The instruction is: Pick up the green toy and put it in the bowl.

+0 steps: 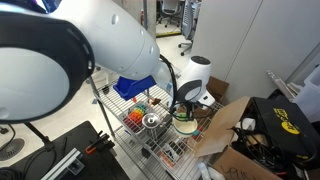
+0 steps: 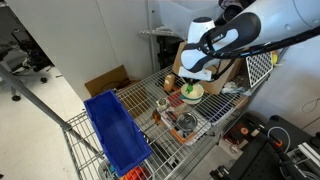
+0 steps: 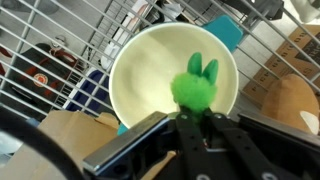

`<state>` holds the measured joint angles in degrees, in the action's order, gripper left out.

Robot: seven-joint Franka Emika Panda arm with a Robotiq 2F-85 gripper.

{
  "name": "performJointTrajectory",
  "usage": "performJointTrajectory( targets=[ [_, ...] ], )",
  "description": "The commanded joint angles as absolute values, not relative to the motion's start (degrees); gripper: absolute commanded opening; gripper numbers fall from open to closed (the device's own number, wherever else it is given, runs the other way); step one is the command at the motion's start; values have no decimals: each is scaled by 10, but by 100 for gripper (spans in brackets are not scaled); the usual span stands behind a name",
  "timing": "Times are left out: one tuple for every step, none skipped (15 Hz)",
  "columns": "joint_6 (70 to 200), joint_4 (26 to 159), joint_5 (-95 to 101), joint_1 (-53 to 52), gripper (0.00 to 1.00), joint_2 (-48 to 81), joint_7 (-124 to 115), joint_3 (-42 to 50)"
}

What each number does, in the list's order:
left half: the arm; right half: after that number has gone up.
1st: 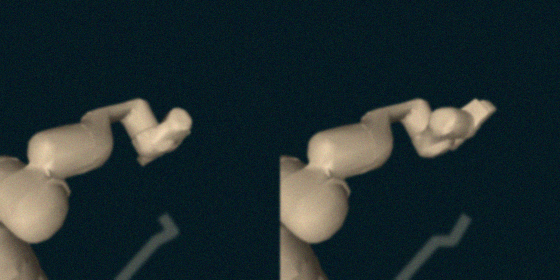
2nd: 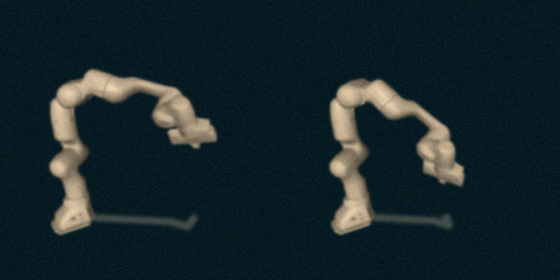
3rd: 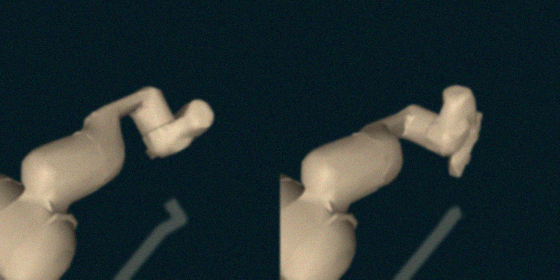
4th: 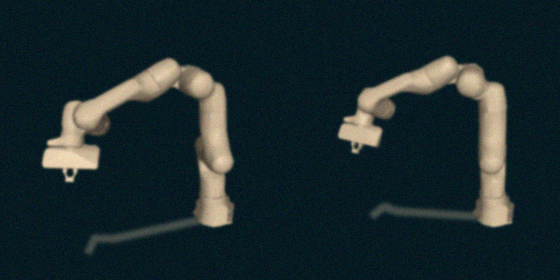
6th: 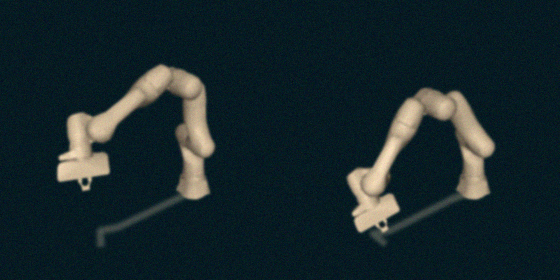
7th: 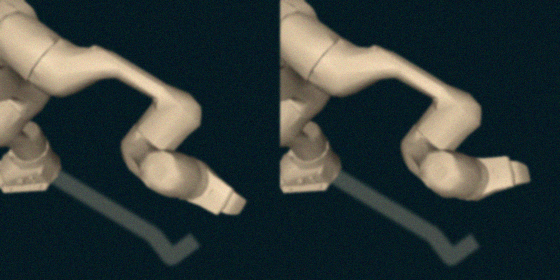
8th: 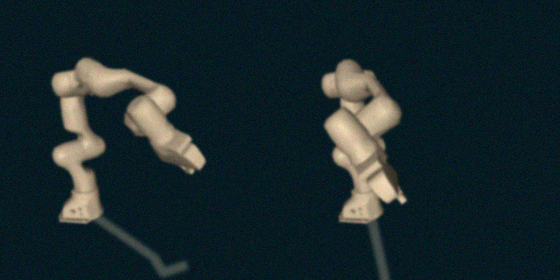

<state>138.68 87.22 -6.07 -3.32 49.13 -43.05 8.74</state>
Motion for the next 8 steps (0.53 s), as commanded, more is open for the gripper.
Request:
performJointTrajectory(
  targets=[
    [1345, 804, -53, -41, 3, 546, -458, 99],
    [1339, 796, -52, -41, 3, 555, -461, 99],
    [1332, 787, -52, -41, 3, 563, -464, 99],
    [1328, 780, -52, -41, 3, 570, -467, 99],
    [1324, 775, -52, -40, 3, 575, -468, 98],
    [1320, 771, -53, -39, 3, 578, -470, 98],
    [1315, 766, -53, -38, 3, 580, -471, 97],
    [1311, 765, -54, -37, 36, 580, -471, 96]
  ],
)
